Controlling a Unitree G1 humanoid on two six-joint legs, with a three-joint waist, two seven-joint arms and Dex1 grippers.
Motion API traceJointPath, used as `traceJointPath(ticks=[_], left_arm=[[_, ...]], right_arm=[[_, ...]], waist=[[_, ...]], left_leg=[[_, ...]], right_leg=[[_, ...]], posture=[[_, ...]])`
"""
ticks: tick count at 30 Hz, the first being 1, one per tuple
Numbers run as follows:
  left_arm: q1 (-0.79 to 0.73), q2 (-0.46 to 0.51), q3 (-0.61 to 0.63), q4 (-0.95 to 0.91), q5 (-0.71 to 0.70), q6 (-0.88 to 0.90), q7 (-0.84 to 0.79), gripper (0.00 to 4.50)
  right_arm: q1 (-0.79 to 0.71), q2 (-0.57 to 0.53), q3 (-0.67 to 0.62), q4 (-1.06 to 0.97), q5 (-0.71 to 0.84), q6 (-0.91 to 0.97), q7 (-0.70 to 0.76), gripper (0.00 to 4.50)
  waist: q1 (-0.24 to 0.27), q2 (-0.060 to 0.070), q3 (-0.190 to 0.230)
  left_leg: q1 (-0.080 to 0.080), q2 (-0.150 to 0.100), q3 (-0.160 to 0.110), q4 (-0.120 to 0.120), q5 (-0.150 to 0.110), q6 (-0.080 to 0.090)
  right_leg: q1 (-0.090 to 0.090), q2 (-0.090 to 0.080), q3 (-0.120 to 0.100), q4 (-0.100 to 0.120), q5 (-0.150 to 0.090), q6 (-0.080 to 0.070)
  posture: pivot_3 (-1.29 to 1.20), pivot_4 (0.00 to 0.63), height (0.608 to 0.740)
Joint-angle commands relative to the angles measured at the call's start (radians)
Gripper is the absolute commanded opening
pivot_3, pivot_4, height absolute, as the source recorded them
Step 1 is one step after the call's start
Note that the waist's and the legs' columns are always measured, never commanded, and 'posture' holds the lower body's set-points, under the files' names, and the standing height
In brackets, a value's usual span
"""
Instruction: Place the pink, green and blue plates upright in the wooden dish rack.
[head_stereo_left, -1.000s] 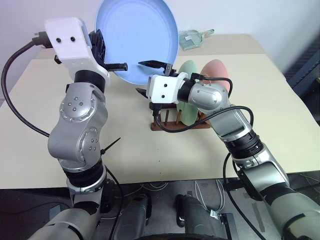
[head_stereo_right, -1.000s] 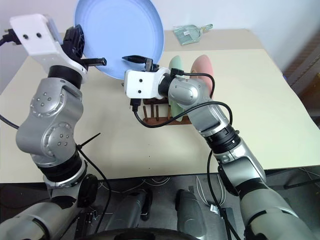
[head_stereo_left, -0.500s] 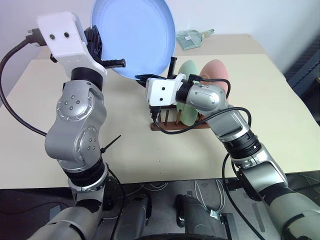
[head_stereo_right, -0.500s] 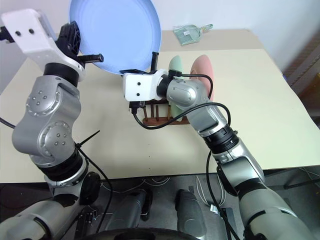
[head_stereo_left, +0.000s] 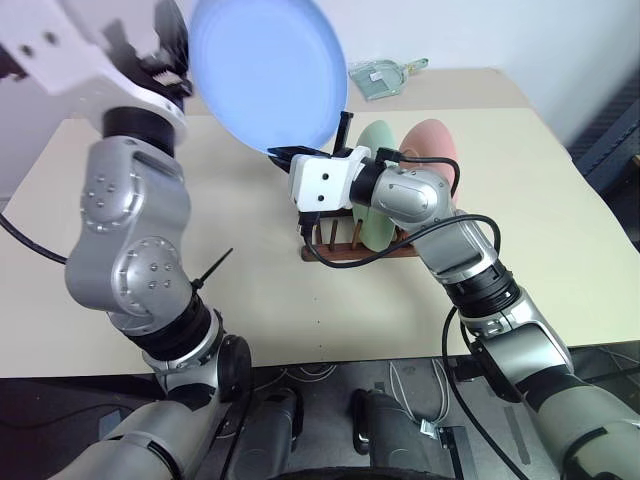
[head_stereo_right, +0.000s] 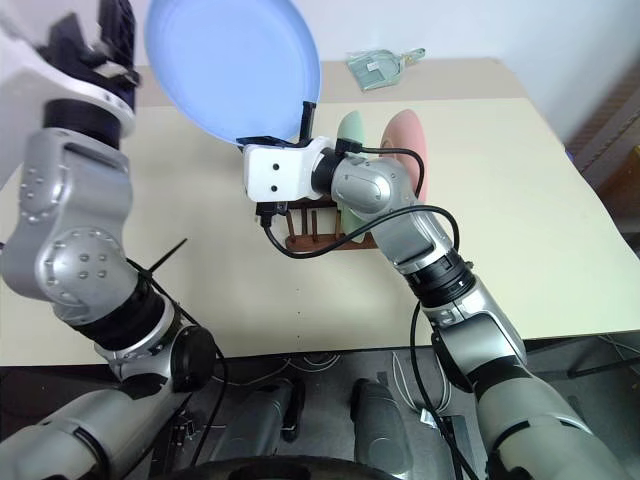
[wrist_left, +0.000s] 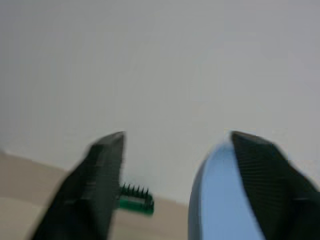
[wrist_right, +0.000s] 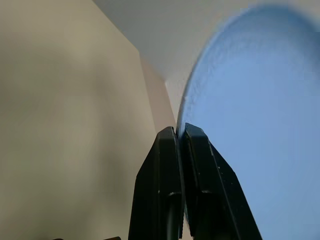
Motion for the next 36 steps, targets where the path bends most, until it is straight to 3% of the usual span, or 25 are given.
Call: traceJointPath(ticks=[1,9,13,18,24,30,36], left_arm=[[-0.032,0.061,0.072,-0.003,-0.043,-0.078,0.001,4.47],[0.082,0.333,0.158,0.105,-0.012,-0.175,-0.066,4.47],[0.289,0.43,0.158,0.164,0.024,-0.216,-0.168,4.47],[0.485,0.419,0.121,0.207,0.032,-0.297,-0.244,4.47],[0.605,0.404,0.013,0.198,0.03,-0.369,-0.343,4.47],[0.742,0.42,-0.095,0.22,0.048,-0.446,-0.475,4.47],[0.869,0.447,-0.136,0.194,-0.036,-0.453,-0.662,4.47]], right_arm=[[-0.024,0.013,-0.036,-0.035,0.019,-0.026,-0.014,0.0],[-0.048,0.068,-0.147,-0.076,0.224,0.045,0.02,0.0],[-0.088,0.153,-0.31,-0.199,0.57,0.323,0.027,0.0],[-0.065,0.175,-0.451,-0.382,0.958,0.668,-0.043,0.0],[-0.038,0.165,-0.532,-0.458,1.226,0.879,-0.192,0.0],[0.007,0.182,-0.579,-0.47,1.451,0.988,-0.389,0.0],[0.078,0.17,-0.575,-0.494,1.644,1.025,-0.621,0.0]], waist=[[-0.001,0.0,0.0],[-0.014,0.0,0.0],[-0.022,0.0,0.0],[-0.019,0.0,0.0],[-0.02,0.001,0.0],[-0.023,0.001,0.0],[-0.021,0.002,0.0]], left_leg=[[0.0,0.0,0.0,0.0,0.0,0.0],[0.001,0.0,0.0,-0.001,0.002,-0.003],[0.001,0.0,-0.001,0.0,0.001,-0.001],[0.001,0.001,-0.002,-0.001,0.0,-0.001],[0.001,0.0,-0.002,-0.001,-0.001,-0.003],[0.001,0.001,-0.001,-0.002,0.0,-0.003],[0.0,0.001,-0.001,-0.003,-0.001,-0.002]], right_leg=[[0.0,0.0,0.0,0.0,0.0,0.0],[0.0,0.001,0.0,0.001,0.0,0.0],[0.0,0.001,0.001,0.003,0.0,-0.001],[-0.002,0.0,0.001,0.007,0.0,-0.001],[-0.002,-0.001,0.001,0.006,0.0,-0.002],[-0.004,-0.003,0.003,0.006,0.0,-0.003],[-0.005,-0.004,0.003,0.005,-0.002,-0.007]], posture=[[0.0,0.15,0.74],[0.0,0.15,0.74],[0.0,0.15,0.74],[0.0,0.15,0.74],[0.0,0.15,0.74],[0.0,0.15,0.74],[0.0,0.15,0.74]])
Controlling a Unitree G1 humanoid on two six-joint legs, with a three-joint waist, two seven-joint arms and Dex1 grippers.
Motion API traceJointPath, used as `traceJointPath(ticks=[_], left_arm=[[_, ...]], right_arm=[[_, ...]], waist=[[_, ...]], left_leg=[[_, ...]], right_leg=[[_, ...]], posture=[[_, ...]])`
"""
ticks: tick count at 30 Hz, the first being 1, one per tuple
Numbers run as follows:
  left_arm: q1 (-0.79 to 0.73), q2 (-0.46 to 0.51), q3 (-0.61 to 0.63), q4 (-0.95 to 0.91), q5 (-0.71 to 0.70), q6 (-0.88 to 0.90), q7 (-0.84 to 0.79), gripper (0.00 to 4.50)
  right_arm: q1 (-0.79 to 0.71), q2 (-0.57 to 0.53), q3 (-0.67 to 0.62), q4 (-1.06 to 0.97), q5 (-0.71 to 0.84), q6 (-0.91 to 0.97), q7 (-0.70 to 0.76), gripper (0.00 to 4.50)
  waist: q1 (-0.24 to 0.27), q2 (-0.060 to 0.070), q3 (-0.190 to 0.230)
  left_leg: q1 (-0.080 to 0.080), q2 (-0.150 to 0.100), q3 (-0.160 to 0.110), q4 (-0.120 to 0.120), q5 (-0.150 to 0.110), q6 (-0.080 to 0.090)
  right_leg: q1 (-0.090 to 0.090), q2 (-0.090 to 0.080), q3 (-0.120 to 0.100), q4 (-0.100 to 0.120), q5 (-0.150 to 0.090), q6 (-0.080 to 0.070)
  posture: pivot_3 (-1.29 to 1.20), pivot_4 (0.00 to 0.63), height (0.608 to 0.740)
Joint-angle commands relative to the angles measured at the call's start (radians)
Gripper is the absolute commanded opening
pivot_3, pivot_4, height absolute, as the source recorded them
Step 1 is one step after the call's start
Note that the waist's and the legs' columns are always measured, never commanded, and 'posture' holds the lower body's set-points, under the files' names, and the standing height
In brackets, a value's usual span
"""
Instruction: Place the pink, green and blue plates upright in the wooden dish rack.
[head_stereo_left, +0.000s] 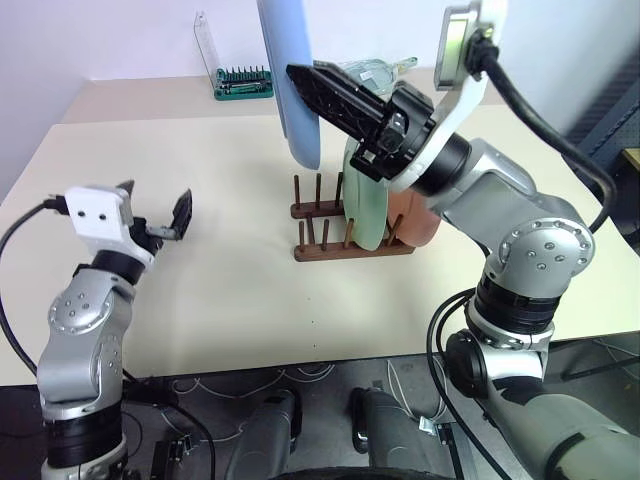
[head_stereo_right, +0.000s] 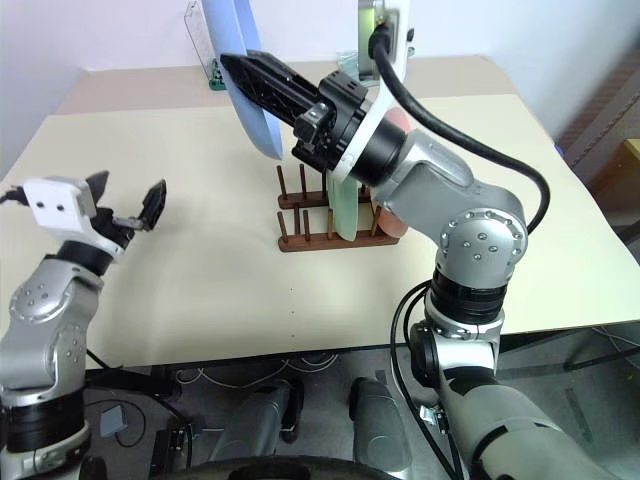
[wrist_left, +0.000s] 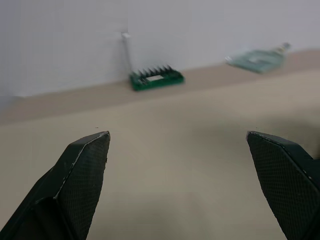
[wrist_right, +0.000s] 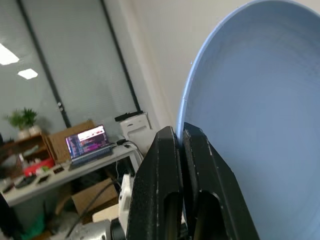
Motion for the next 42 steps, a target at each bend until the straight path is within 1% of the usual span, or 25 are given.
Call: traceJointPath(ticks=[1,6,12,18,26,38,40,42], left_arm=[[0.032,0.037,-0.023,-0.044,-0.031,-0.023,-0.084,4.47],[0.096,0.061,-0.067,-0.077,-0.06,-0.007,-0.166,4.47],[0.122,0.075,-0.101,-0.102,-0.076,0.015,-0.202,4.47],[0.125,0.076,-0.126,-0.114,-0.08,0.025,-0.211,4.47],[0.131,0.072,-0.15,-0.131,-0.09,0.027,-0.209,4.47],[0.15,0.082,-0.163,-0.159,-0.115,0.035,-0.227,4.47],[0.15,0.082,-0.165,-0.159,-0.113,0.036,-0.228,4.5],[0.15,0.081,-0.168,-0.159,-0.111,0.035,-0.228,4.5]], right_arm=[[0.011,-0.008,-0.012,-0.053,0.13,-0.001,-0.105,0.0],[0.053,-0.035,0.023,-0.05,0.238,-0.005,-0.228,0.0],[0.076,-0.058,0.045,-0.029,0.315,-0.039,-0.315,0.0],[0.064,-0.066,0.087,0.016,0.381,-0.052,-0.4,0.0],[0.061,-0.08,0.102,0.06,0.42,-0.085,-0.451,0.0],[0.069,-0.093,0.105,0.12,0.406,-0.099,-0.456,0.0],[0.068,-0.092,0.106,0.122,0.408,-0.098,-0.455,0.61],[0.069,-0.092,0.106,0.121,0.408,-0.098,-0.455,1.35]], waist=[[0.001,0.0,0.0],[0.0,0.001,0.0],[0.001,0.001,0.0],[0.0,0.001,0.0],[0.0,0.001,0.0],[0.001,0.002,0.001],[0.001,0.002,0.001],[0.001,0.002,0.001]], left_leg=[[0.0,0.0,0.0,0.0,0.0,0.0],[-0.001,0.0,0.0,-0.001,0.0,0.001],[-0.001,0.0,0.0,-0.003,0.0,0.002],[-0.001,0.001,0.0,-0.004,0.001,0.002],[-0.001,0.001,0.0,-0.005,0.001,0.003],[-0.001,0.001,0.0,-0.005,0.001,0.003],[-0.001,0.001,0.0,-0.005,0.001,0.003],[-0.001,0.001,0.0,-0.005,0.001,0.003]], right_leg=[[0.0,0.0,0.0,-0.001,0.0,0.0],[0.001,0.0,0.0,-0.006,0.0,0.0],[0.001,0.0,0.0,-0.007,0.0,-0.001],[0.001,0.0,-0.001,-0.008,0.0,-0.001],[0.001,0.0,-0.001,-0.009,0.0,-0.001],[0.001,0.0,-0.001,-0.01,-0.001,-0.001],[0.001,0.0,-0.001,-0.01,-0.001,-0.001],[0.001,0.0,-0.001,-0.01,-0.001,-0.001]], posture=[[0.0,0.15,0.74],[0.0,0.15,0.74],[0.0,0.15,0.74],[0.0,0.15,0.74],[0.0,0.15,0.74],[0.0,0.15,0.74],[0.0,0.15,0.74],[0.0,0.15,0.74]])
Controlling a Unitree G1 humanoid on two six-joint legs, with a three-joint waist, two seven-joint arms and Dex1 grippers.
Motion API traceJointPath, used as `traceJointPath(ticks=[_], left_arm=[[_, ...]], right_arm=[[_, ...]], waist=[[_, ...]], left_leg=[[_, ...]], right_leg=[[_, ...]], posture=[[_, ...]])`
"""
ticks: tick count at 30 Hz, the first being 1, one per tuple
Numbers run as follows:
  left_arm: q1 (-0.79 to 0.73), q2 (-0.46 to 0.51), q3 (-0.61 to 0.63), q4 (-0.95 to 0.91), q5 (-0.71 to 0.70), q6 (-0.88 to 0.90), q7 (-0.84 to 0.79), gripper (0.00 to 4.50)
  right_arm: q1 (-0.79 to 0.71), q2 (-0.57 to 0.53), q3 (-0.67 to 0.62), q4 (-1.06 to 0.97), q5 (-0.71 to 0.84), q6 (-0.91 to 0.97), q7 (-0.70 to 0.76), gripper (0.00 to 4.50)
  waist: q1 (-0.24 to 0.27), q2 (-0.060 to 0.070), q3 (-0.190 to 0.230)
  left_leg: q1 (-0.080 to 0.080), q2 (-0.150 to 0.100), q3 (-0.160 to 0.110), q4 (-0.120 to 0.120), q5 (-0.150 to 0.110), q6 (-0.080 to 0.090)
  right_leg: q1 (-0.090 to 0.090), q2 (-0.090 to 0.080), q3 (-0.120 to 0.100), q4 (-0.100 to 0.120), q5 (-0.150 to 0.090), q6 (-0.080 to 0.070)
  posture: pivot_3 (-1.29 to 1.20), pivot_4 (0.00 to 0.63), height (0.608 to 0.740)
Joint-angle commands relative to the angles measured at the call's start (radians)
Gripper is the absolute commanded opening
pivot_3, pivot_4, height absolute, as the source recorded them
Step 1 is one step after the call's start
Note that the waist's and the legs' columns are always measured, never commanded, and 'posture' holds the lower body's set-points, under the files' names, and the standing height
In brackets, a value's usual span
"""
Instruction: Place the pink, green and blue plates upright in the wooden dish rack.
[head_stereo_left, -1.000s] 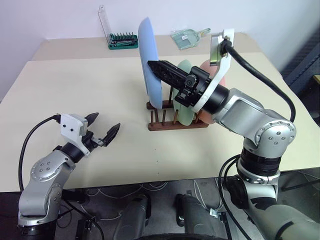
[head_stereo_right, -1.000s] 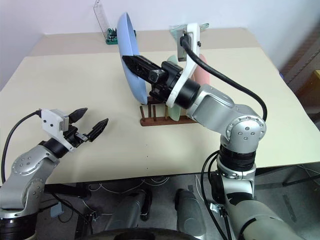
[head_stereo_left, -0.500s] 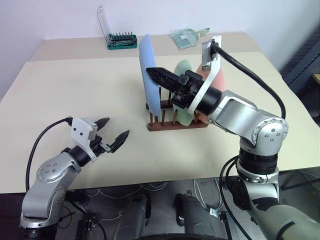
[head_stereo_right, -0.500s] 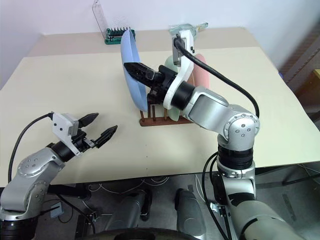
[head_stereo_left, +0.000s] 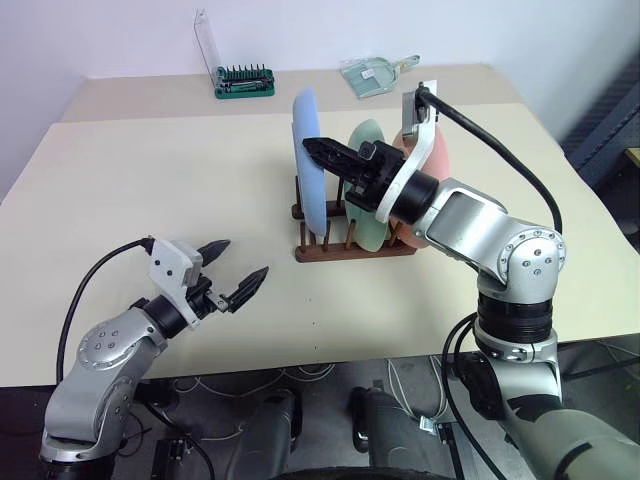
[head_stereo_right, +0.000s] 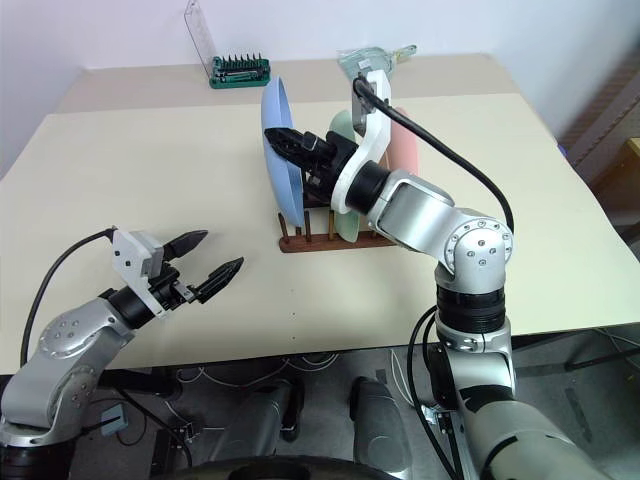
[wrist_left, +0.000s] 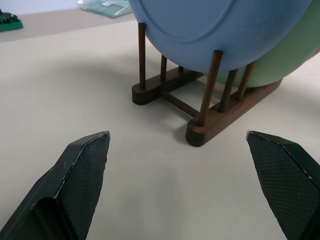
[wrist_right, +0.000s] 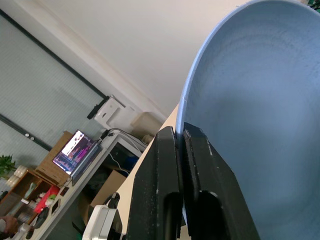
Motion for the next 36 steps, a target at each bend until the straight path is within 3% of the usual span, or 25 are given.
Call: traceJointPath(ticks=[1,6,7,14,20,30,34,36], left_arm=[[0.004,0.008,0.0,-0.041,-0.008,-0.009,-0.003,4.5],[0.001,0.007,-0.004,-0.036,-0.005,-0.013,-0.005,4.5],[0.001,0.007,-0.006,-0.034,-0.003,-0.014,-0.006,4.5],[-0.007,0.007,-0.009,-0.026,-0.002,-0.016,-0.008,4.5],[-0.005,0.006,-0.014,-0.024,0.002,-0.017,-0.01,4.5],[-0.011,0.001,-0.025,-0.015,0.006,-0.021,-0.011,4.5],[-0.017,-0.002,-0.034,-0.007,0.01,-0.024,-0.01,4.5],[-0.02,-0.001,-0.032,0.003,0.012,-0.03,-0.011,4.5]], right_arm=[[-0.011,-0.005,-0.005,-0.021,0.015,-0.018,0.004,1.85],[-0.016,-0.007,-0.004,-0.023,0.006,-0.018,0.006,4.37],[-0.016,-0.007,-0.004,-0.024,0.004,-0.018,0.006,4.45],[-0.031,-0.023,0.001,-0.028,-0.035,-0.01,0.03,4.45],[-0.08,-0.134,0.029,-0.038,-0.157,0.05,0.113,4.45],[-0.143,-0.22,0.017,-0.066,-0.23,0.091,0.253,4.45],[-0.163,-0.262,-0.034,-0.082,-0.225,0.068,0.346,4.45],[-0.156,-0.349,-0.11,-0.091,-0.297,0.008,0.492,4.45]], waist=[[0.0,0.0,0.0],[0.0,0.0,0.0],[0.0,0.0,0.0],[0.0,0.0,0.0],[0.001,0.0,0.0],[0.002,0.0,0.0],[0.004,0.0,0.0],[0.007,0.0,0.0]], left_leg=[[0.0,0.0,0.0,0.0,0.0,0.0],[0.0,0.0,0.0,-0.001,0.0,0.0],[0.0,0.0,0.0,-0.002,0.0,0.0],[0.0,0.0,0.0,-0.004,0.0,0.0],[0.0,0.0,0.0,-0.004,0.0,0.0],[0.0,0.0,0.0,-0.005,0.0,0.0],[-0.001,0.0,0.0,-0.005,0.0,0.0],[-0.001,0.0,0.0,-0.005,0.0,0.0]], right_leg=[[0.0,0.0,0.0,0.0,0.0,0.0],[0.0,0.0,0.0,0.0,0.0,0.0],[-0.001,0.0,0.0,0.0,0.0,0.0],[-0.001,0.0,0.0,-0.001,-0.001,-0.001],[-0.001,0.0,0.0,-0.001,-0.001,-0.001],[-0.001,0.0,-0.001,-0.002,-0.001,-0.002],[-0.001,-0.001,-0.001,-0.003,-0.001,-0.001],[-0.001,-0.001,-0.001,-0.003,-0.001,-0.001]], posture=[[0.0,0.15,0.74],[0.0,0.15,0.74],[0.0,0.15,0.74],[0.0,0.15,0.74],[0.0,0.15,0.74],[0.0,0.15,0.74],[0.0,0.15,0.74],[0.0,0.15,0.74]])
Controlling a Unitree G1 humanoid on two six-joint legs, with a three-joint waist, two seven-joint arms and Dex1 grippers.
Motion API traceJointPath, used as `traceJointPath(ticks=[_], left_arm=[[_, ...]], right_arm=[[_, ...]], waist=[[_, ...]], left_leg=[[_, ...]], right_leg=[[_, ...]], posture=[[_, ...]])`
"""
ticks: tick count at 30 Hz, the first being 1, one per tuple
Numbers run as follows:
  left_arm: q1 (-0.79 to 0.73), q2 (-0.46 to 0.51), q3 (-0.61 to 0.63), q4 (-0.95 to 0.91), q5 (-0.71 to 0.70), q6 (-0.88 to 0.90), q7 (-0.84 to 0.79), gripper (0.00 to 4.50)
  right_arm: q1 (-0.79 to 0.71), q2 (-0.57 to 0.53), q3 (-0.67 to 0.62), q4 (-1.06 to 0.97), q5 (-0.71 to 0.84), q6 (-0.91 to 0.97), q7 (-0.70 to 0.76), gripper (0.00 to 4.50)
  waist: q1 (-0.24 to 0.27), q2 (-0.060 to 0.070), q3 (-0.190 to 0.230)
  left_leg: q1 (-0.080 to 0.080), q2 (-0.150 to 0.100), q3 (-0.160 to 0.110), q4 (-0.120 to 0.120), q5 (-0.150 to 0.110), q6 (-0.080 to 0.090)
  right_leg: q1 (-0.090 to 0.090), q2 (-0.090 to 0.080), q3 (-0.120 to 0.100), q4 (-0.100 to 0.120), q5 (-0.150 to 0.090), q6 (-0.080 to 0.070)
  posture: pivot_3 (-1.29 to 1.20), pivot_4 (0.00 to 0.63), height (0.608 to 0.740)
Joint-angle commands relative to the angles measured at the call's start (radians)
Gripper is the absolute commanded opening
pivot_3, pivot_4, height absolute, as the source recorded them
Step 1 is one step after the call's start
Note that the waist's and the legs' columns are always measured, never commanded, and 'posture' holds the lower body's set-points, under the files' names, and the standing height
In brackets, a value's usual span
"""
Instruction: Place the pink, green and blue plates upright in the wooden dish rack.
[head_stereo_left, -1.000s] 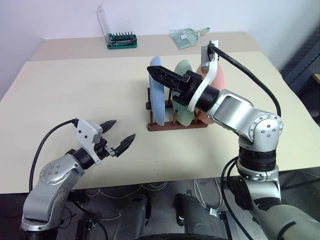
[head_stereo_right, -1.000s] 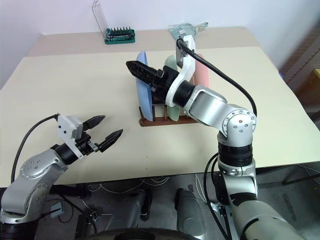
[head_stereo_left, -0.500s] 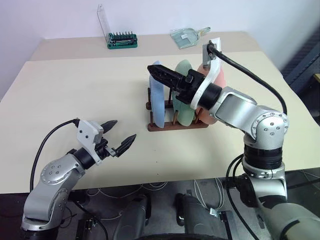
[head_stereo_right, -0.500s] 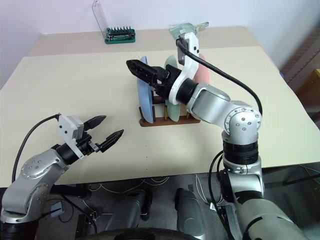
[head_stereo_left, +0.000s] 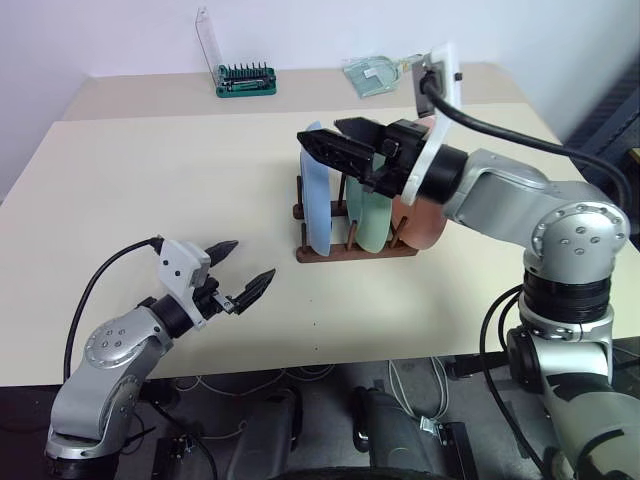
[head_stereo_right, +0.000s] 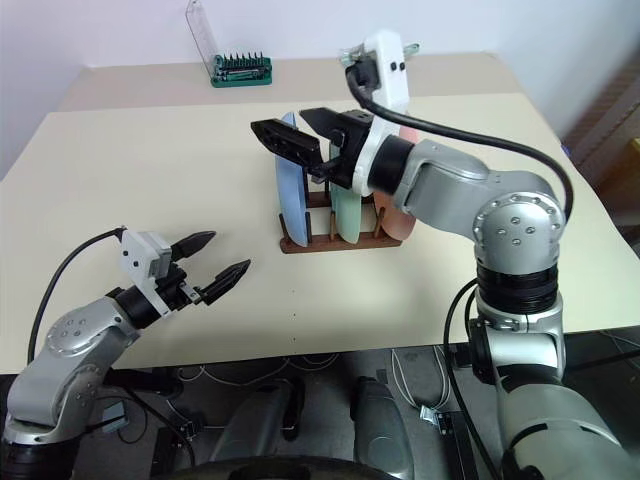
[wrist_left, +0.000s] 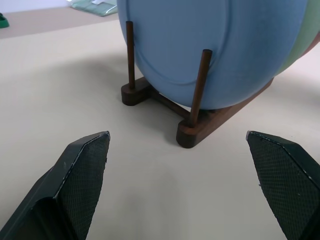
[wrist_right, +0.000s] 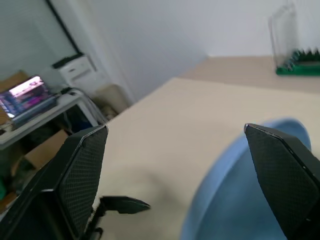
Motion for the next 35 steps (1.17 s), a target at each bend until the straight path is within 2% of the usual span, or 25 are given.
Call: traceJointPath(ticks=[1,5,8,12,19,25,35], left_arm=[[-0.006,0.003,0.008,-0.001,0.006,-0.032,-0.006,4.5],[-0.006,0.012,0.026,0.031,0.018,-0.051,-0.011,4.5],[-0.029,0.02,0.04,0.089,0.042,-0.082,-0.011,4.5],[-0.075,0.016,0.037,0.165,0.085,-0.119,0.002,4.5],[-0.101,0.009,0.064,0.263,0.142,-0.179,0.042,4.5],[-0.073,0.004,0.078,0.282,0.177,-0.198,0.076,4.5],[-0.03,0.003,0.104,0.254,0.169,-0.193,0.093,4.5]], right_arm=[[-0.002,-0.17,-0.161,-0.045,-0.121,-0.12,0.257,4.45],[0.139,-0.361,-0.299,0.017,-0.275,-0.228,0.505,4.45],[0.281,-0.442,-0.414,0.125,-0.386,-0.304,0.604,4.45],[0.466,-0.473,-0.439,0.226,-0.561,-0.409,0.683,4.45],[0.675,-0.405,-0.35,0.374,-0.822,-0.603,0.739,4.45],[0.659,-0.337,-0.289,0.46,-0.923,-0.696,0.747,4.45],[0.575,-0.273,-0.267,0.566,-0.963,-0.71,0.748,4.45]], waist=[[0.006,0.0,0.001],[0.027,0.0,0.0],[0.024,-0.001,0.0],[0.023,0.001,-0.001],[0.023,0.004,-0.001],[0.022,0.007,-0.001],[0.024,0.007,-0.001]], left_leg=[[0.0,0.0,0.0,0.0,0.0,0.0],[-0.001,0.0,0.0,0.0,-0.002,0.002],[-0.001,0.0,0.0,0.0,-0.003,0.005],[-0.001,0.0,0.002,0.0,-0.004,0.006],[0.001,0.001,0.003,0.0,-0.004,0.006],[0.001,0.001,0.004,0.001,-0.004,0.006],[0.001,0.001,0.004,0.003,-0.004,0.006]], right_leg=[[0.0,0.0,0.0,-0.001,0.0,0.0],[0.003,0.0,-0.003,-0.007,0.0,0.001],[0.007,0.0,-0.004,-0.013,0.0,0.001],[0.007,-0.001,-0.003,-0.014,0.001,0.002],[0.007,0.0,-0.002,-0.012,0.001,0.002],[0.007,0.0,-0.001,-0.012,0.002,0.003],[0.008,0.0,-0.001,-0.011,0.002,0.003]], posture=[[0.0,0.15,0.74],[0.0,0.15,0.74],[0.0,0.15,0.74],[0.0,0.15,0.74],[0.0,0.15,0.74],[0.0,0.15,0.74],[0.0,0.15,0.74]])
